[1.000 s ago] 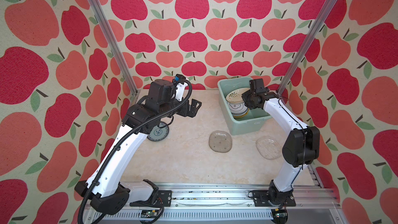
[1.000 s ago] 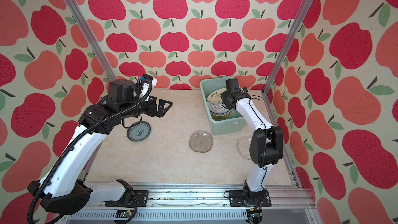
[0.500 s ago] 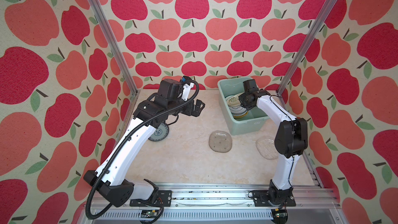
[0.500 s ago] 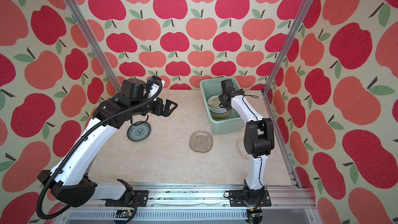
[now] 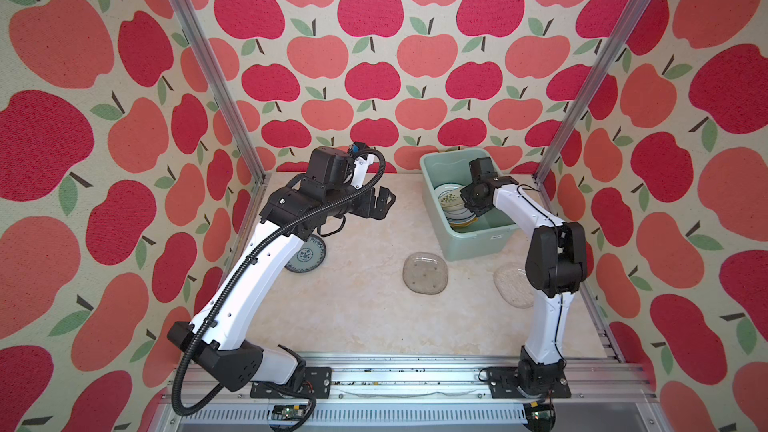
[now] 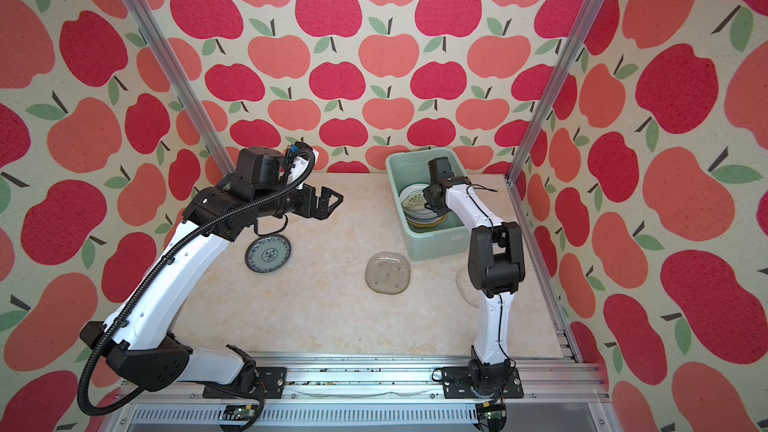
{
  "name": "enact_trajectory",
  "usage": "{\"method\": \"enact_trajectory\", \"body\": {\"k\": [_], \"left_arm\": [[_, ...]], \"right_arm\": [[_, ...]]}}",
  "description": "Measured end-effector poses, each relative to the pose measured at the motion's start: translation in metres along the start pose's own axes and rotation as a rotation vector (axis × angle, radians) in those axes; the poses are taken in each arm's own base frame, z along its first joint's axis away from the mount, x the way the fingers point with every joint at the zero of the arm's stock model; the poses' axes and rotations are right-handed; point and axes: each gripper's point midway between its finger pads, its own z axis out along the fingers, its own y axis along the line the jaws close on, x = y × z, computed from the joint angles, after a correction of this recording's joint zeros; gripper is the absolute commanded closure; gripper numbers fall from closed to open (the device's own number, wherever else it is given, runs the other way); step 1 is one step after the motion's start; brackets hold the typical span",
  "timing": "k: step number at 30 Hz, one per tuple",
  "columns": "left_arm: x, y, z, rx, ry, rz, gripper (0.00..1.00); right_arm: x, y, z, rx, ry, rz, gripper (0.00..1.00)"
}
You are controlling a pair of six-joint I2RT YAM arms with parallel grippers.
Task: Place the plates into the plastic bin on the countertop
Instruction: 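Open the right gripper and lift it out of the bin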
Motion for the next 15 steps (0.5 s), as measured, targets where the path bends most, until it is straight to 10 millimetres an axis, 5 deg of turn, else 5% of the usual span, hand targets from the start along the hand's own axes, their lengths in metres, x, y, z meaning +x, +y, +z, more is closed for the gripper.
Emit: {"method": "enact_trajectory", "body": {"k": [15], "left_arm": [[0.003,0.009,0.002,-0.017,0.018,-0.013,0.01]], "right_arm": [[0.011,-0.002,0.007,-0.001,0.06,0.011,0.55]]}}
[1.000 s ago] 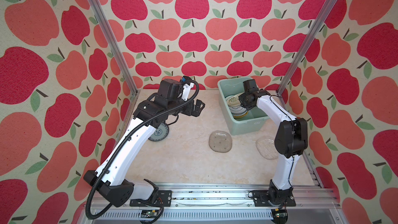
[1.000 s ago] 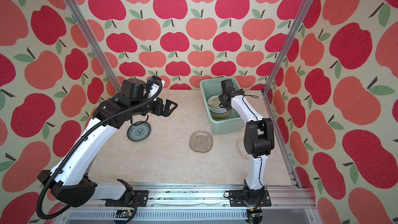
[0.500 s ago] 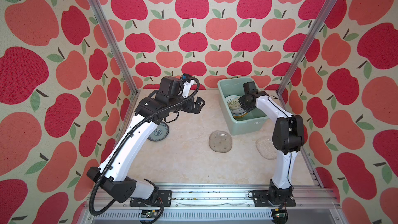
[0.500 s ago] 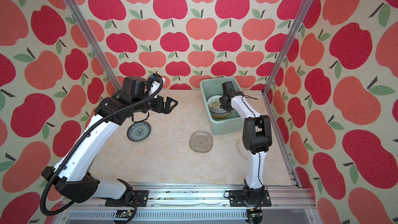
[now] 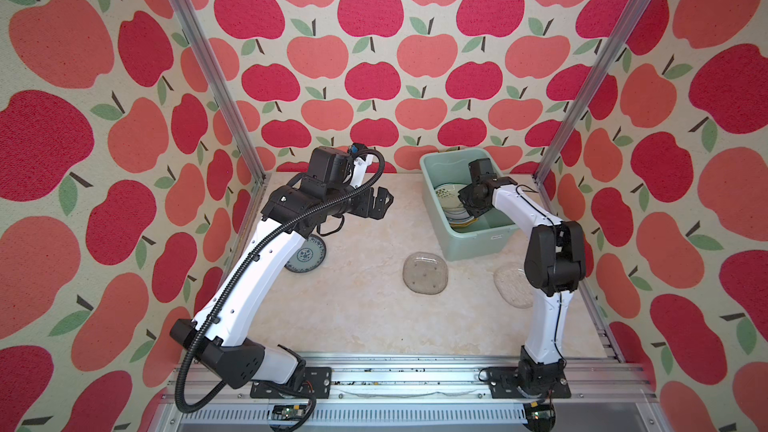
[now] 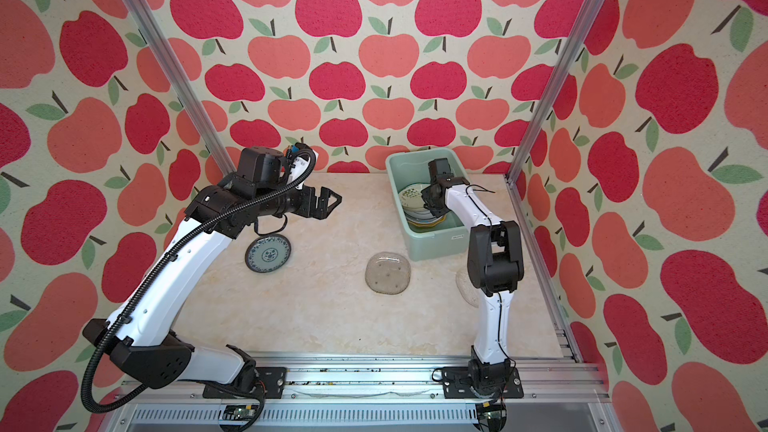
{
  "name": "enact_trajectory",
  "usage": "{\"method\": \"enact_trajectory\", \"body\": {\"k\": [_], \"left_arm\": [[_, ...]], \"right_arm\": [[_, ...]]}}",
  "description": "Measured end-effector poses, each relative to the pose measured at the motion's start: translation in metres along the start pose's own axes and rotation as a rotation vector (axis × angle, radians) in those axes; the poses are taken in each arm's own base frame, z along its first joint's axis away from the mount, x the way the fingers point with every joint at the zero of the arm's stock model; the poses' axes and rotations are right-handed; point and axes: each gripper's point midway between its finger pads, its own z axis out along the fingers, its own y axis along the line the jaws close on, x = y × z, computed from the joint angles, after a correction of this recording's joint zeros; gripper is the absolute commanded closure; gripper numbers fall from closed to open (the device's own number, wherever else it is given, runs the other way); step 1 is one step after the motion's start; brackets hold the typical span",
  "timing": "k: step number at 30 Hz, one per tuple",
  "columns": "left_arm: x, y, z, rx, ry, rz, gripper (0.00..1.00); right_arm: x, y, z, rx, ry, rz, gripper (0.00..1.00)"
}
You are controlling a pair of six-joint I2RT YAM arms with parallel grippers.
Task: Place the plates into the plastic bin on the countertop
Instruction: 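Open the right gripper and lift it out of the bin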
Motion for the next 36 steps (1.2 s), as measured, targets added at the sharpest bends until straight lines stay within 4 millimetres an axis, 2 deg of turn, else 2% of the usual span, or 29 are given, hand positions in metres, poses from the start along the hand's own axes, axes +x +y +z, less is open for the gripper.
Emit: {"method": "enact_trajectory", "body": {"k": [3,12,21,22,25,29,30,31,36], "left_arm": [[-0.004,0.001,0.0,0.0,-0.002,-0.002,0.01],[-0.007,0.003,0.002,0.004,0.002,0.007,0.01],[-0.007,0.005,0.001,0.002,0.003,0.004,0.01],[-0.007,0.005,0.001,0.001,0.003,0.004,0.01],[-0.007,0.006,0.001,-0.001,0.002,0.002,0.01],[-0.008,0.007,-0.002,-0.008,-0.003,-0.001,0.01],[-0.009,0.008,-0.004,-0.012,-0.009,-0.001,0.01],[-0.01,0.009,-0.008,-0.018,-0.018,-0.003,0.01],[-0.006,0.015,-0.035,-0.045,-0.083,-0.04,0.01]], "right_arm": [[0.001,-0.001,0.002,0.003,0.005,-0.011,0.46],[0.001,-0.003,0.006,0.011,0.008,-0.042,0.34],[-0.004,-0.002,-0.003,0.034,-0.01,-0.064,0.25],[-0.005,-0.003,-0.004,0.044,-0.013,-0.068,0.2],[-0.007,-0.004,-0.009,0.061,-0.029,-0.098,0.18],[-0.01,0.006,-0.027,0.044,-0.062,-0.152,0.16],[-0.01,0.012,-0.036,0.029,-0.074,-0.169,0.08],[-0.01,0.017,-0.046,0.01,-0.086,-0.186,0.07],[-0.009,0.045,-0.106,-0.107,-0.142,-0.293,0.08]]}}
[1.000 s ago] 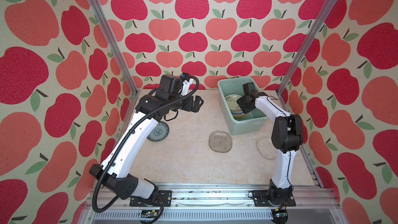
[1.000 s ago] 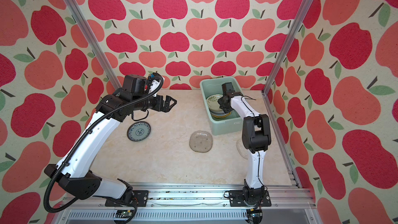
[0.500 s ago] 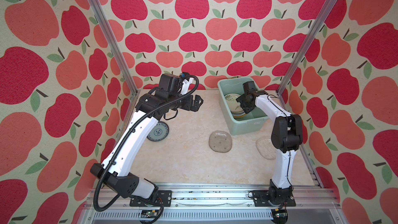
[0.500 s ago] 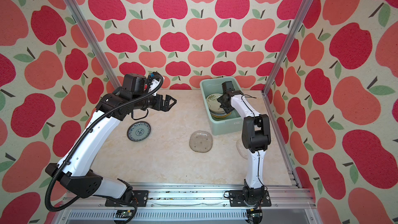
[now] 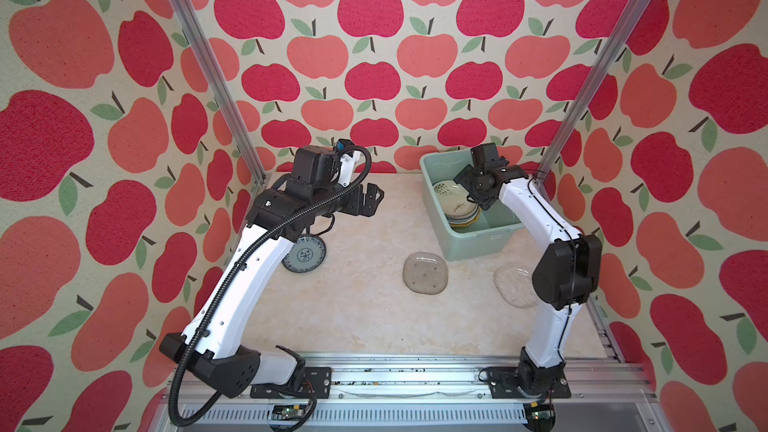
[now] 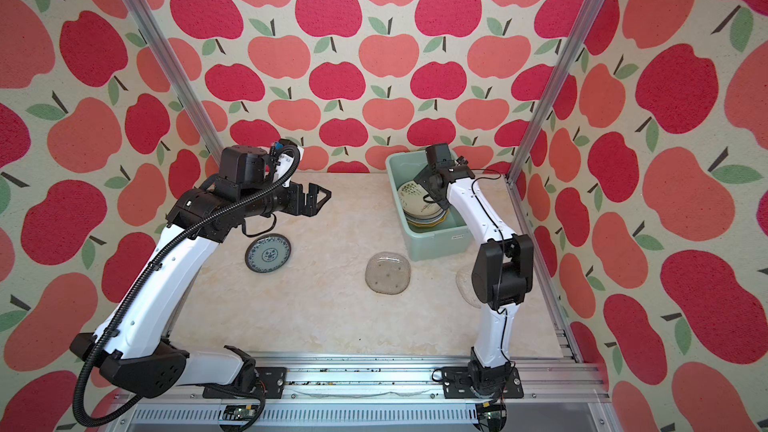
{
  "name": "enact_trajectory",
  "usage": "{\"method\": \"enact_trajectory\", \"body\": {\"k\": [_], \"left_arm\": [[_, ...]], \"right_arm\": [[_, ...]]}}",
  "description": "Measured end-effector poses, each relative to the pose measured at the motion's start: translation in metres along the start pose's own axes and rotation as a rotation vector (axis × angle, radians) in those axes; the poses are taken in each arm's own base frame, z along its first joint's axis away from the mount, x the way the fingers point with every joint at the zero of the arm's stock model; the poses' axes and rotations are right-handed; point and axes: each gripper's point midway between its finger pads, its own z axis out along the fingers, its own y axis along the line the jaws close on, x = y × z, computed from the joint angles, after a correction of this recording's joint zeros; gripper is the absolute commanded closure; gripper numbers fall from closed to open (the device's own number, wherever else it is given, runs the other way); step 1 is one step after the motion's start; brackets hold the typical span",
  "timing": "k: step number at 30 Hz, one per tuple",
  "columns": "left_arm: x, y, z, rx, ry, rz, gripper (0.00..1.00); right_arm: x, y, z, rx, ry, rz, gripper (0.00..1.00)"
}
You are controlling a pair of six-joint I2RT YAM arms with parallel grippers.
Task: Place the plates into the plastic bin on the countertop
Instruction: 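Open the right gripper and lift it out of the bin, then pinch the blue-and-white plate's rim with the left gripper while the right approaches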
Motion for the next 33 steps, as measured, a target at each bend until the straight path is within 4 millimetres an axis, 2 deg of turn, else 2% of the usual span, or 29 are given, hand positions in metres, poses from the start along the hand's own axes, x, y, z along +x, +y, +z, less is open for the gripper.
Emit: {"method": "enact_trajectory", "body": {"k": [3,6,8,11,15,22,24,28,31,33], "left_arm": [[0.002,0.008,-0.023,-0.018,-0.067,-0.05,0.01],[0.006,0.018,-0.047,-0.03,-0.147,-0.108,0.01],[0.01,0.027,-0.06,-0.044,-0.186,-0.152,0.01],[0.011,0.043,-0.077,-0.084,-0.235,-0.242,0.01],[0.021,0.07,-0.081,-0.163,-0.231,-0.38,0.01],[0.072,0.127,-0.07,-0.368,-0.066,-0.65,0.01],[0.091,0.142,-0.068,-0.42,-0.017,-0.731,0.0],[0.141,0.172,-0.059,-0.515,0.095,-0.92,0.01],[0.182,0.184,-0.049,-0.555,0.179,-1.042,0.0],[0.206,0.189,-0.044,-0.569,0.224,-1.112,0.02]], "right_arm": [[-0.012,0.016,-0.04,-0.087,-0.051,-0.068,0.11],[-0.018,0.023,-0.077,-0.175,-0.082,-0.142,0.13],[-0.013,0.027,-0.097,-0.242,-0.079,-0.196,0.15],[0.004,0.032,-0.118,-0.348,-0.041,-0.27,0.18],[0.043,0.047,-0.136,-0.487,0.041,-0.37,0.19],[0.137,0.106,-0.159,-0.713,0.185,-0.55,0.21],[0.162,0.122,-0.157,-0.76,0.228,-0.569,0.23],[0.217,0.149,-0.135,-0.802,0.347,-0.566,0.25],[0.256,0.16,-0.121,-0.799,0.43,-0.589,0.25],[0.277,0.167,-0.121,-0.801,0.468,-0.621,0.25]]}}
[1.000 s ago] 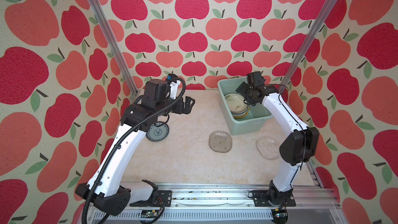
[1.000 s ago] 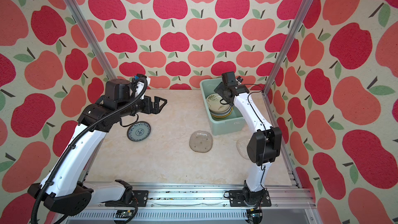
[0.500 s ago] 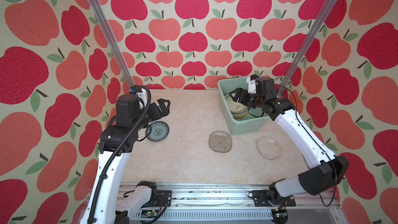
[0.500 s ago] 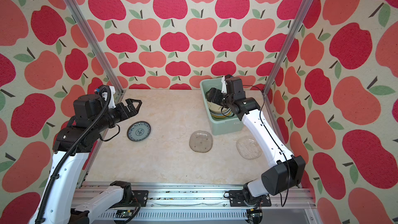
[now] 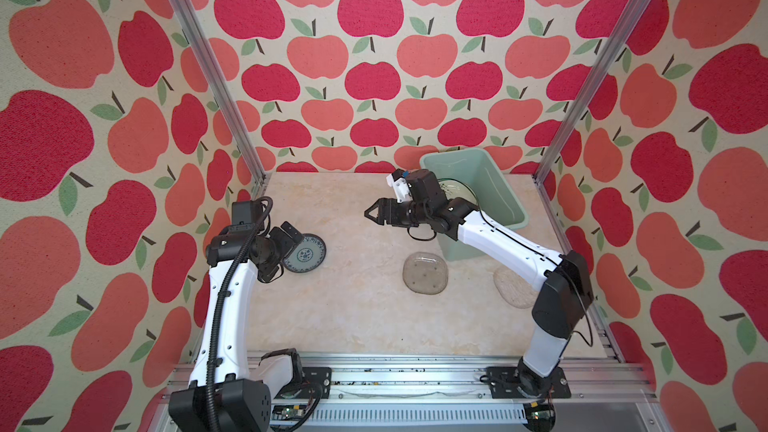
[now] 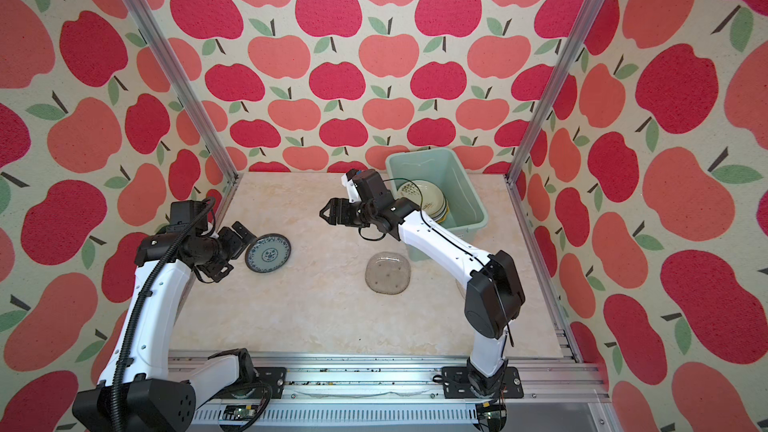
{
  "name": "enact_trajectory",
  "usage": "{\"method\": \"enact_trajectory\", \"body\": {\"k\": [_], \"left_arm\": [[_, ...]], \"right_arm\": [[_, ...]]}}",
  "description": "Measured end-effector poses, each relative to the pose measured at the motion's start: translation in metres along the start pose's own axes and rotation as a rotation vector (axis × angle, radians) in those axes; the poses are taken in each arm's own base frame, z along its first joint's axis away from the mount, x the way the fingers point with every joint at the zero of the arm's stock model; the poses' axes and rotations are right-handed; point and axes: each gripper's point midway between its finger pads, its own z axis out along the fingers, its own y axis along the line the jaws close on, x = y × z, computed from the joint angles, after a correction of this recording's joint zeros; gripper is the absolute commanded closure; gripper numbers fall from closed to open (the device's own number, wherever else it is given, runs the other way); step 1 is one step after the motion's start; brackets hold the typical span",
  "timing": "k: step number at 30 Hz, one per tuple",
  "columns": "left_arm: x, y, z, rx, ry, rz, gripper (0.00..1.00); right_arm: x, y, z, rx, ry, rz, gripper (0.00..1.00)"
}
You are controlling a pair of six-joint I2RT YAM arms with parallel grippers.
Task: Place the plates into the plastic bin on the countertop
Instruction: 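Pinch the blue-and-white plate's rim with the left gripper while the right approaches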
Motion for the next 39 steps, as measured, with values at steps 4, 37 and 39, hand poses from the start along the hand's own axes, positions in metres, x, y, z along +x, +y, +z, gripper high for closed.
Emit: {"method": "enact_trajectory", "body": {"k": [4,37,39], "left_arm": [[0.008,0.03,0.027,-0.043,0.076,-0.126,0.11],[-0.031,0.073,0.153,0.02,0.16,-0.266,0.67],[-0.033,0.073,0.157,0.025,0.161,-0.265,0.68]], "right_arm": [[0.019,0.039,0.013,-0.01,0.079,-0.154,0.21],[0.086,-0.005,0.023,0.127,0.347,-0.297,0.21],[0.085,-0.007,0.022,0.13,0.345,-0.292,0.22]]}}
